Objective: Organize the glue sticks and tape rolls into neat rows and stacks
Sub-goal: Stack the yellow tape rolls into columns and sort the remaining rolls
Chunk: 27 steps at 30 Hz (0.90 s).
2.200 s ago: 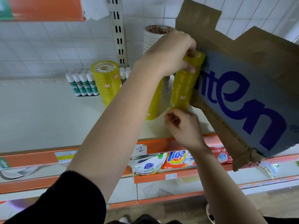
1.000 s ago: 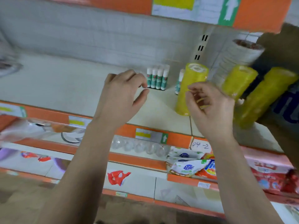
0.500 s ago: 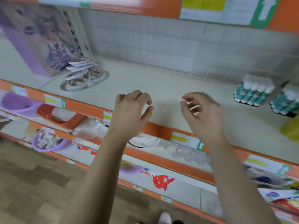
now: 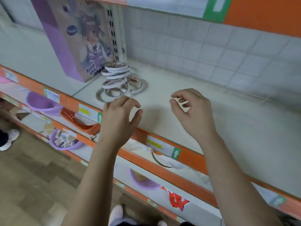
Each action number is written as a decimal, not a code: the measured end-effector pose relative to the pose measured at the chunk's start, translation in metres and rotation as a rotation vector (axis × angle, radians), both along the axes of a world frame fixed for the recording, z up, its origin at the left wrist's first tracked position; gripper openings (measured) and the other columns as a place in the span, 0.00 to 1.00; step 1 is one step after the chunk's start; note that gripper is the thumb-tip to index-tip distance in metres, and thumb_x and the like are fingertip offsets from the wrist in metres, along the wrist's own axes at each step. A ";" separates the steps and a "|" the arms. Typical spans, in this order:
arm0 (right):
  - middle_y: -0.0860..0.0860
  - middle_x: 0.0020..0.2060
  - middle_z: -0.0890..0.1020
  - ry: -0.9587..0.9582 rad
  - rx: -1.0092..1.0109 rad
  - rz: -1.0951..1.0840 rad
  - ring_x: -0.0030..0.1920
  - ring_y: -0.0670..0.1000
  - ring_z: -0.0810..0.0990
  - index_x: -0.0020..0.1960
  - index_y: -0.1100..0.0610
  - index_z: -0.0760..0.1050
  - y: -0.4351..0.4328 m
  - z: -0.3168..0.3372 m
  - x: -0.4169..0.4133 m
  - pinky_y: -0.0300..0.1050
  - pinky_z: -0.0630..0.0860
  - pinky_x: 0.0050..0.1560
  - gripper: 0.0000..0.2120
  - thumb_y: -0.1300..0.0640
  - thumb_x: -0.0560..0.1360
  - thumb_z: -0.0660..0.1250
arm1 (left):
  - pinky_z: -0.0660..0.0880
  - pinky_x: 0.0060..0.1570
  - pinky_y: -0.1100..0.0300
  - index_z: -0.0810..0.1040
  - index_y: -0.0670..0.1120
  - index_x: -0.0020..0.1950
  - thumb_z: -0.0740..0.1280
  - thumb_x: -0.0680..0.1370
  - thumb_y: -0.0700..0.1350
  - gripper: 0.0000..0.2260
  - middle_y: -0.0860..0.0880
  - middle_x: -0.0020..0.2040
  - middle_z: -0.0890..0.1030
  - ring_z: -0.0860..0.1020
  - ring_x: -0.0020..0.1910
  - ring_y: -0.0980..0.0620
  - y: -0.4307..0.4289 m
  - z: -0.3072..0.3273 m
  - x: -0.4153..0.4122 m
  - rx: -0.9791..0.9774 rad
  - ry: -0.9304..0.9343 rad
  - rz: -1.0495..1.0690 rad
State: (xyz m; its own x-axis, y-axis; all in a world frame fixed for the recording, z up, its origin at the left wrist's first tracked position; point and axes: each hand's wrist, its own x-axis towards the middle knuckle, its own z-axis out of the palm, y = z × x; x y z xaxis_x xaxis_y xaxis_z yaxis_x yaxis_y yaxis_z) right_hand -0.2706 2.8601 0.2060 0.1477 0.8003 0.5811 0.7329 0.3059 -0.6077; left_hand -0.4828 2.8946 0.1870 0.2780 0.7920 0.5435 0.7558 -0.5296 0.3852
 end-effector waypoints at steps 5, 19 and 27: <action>0.47 0.46 0.81 -0.021 -0.007 -0.007 0.44 0.49 0.79 0.50 0.55 0.81 0.054 -0.005 -0.049 0.50 0.78 0.46 0.07 0.55 0.75 0.68 | 0.72 0.48 0.48 0.80 0.47 0.48 0.66 0.76 0.47 0.06 0.51 0.46 0.80 0.79 0.45 0.45 0.060 0.000 -0.059 0.028 -0.026 -0.051; 0.53 0.49 0.78 -0.144 -0.138 -0.067 0.51 0.53 0.79 0.52 0.58 0.82 0.144 -0.029 -0.142 0.40 0.73 0.55 0.11 0.55 0.72 0.70 | 0.74 0.42 0.48 0.81 0.46 0.47 0.65 0.76 0.47 0.07 0.50 0.44 0.79 0.78 0.42 0.44 0.160 -0.010 -0.143 0.002 -0.036 -0.320; 0.53 0.50 0.77 -0.245 -0.199 -0.060 0.50 0.56 0.74 0.48 0.55 0.83 0.152 -0.034 -0.146 0.40 0.67 0.57 0.13 0.46 0.72 0.70 | 0.74 0.44 0.47 0.82 0.45 0.48 0.67 0.77 0.45 0.05 0.50 0.45 0.80 0.79 0.43 0.46 0.170 -0.014 -0.149 -0.005 -0.057 -0.366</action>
State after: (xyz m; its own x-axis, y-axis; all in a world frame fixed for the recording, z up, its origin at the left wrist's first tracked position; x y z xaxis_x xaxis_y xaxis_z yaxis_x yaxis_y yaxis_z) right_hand -0.4169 3.0124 0.1717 0.0733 0.8960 0.4379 0.8777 0.1506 -0.4549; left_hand -0.6321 3.0651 0.1733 0.5130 0.6486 0.5624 0.4941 -0.7588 0.4244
